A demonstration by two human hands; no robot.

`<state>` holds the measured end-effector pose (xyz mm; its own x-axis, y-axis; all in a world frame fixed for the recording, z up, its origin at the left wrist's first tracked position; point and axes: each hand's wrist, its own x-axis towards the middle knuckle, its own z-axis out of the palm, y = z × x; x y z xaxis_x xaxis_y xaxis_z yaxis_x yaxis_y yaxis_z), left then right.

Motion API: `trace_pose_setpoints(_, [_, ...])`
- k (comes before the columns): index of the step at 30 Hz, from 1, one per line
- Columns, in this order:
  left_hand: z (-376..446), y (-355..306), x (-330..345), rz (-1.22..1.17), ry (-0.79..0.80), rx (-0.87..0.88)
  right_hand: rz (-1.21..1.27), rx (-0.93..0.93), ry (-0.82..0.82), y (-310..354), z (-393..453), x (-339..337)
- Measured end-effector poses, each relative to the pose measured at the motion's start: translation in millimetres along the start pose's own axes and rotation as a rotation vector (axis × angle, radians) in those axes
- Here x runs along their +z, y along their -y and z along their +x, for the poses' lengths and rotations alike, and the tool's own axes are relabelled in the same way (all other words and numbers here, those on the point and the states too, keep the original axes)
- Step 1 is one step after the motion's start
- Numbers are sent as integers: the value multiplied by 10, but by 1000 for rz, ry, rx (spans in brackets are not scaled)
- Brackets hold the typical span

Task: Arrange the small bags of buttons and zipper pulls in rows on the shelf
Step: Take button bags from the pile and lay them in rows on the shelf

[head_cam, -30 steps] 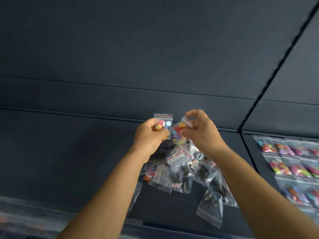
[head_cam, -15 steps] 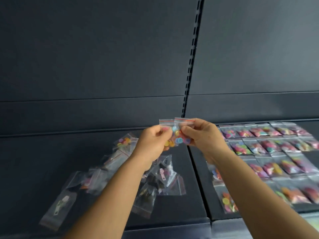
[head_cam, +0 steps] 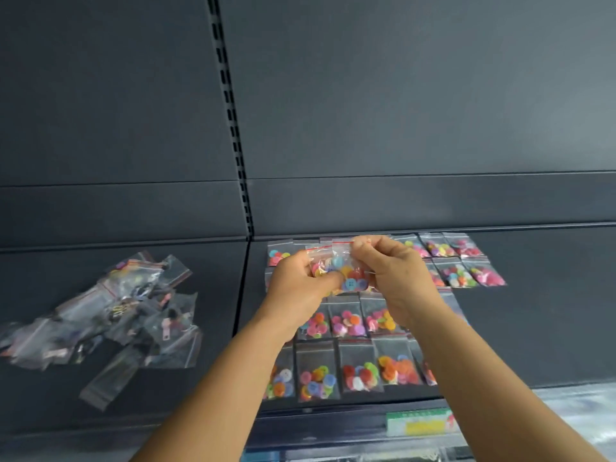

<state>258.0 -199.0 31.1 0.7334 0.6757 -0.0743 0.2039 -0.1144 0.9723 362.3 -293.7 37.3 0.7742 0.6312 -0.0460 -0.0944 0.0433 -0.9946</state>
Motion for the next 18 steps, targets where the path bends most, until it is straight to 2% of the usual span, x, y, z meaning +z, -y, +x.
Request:
trace_pose_setpoints(4, [20, -49, 160, -14, -45, 16, -53, 75, 62, 15, -81, -210])
trace_pose_setpoints(11, [64, -51, 367, -80, 41, 48, -8, 70, -176, 6, -229, -410])
trace_pose_setpoints(18, [33, -109, 684, -12, 41, 96, -70, 27, -263, -35, -321, -756])
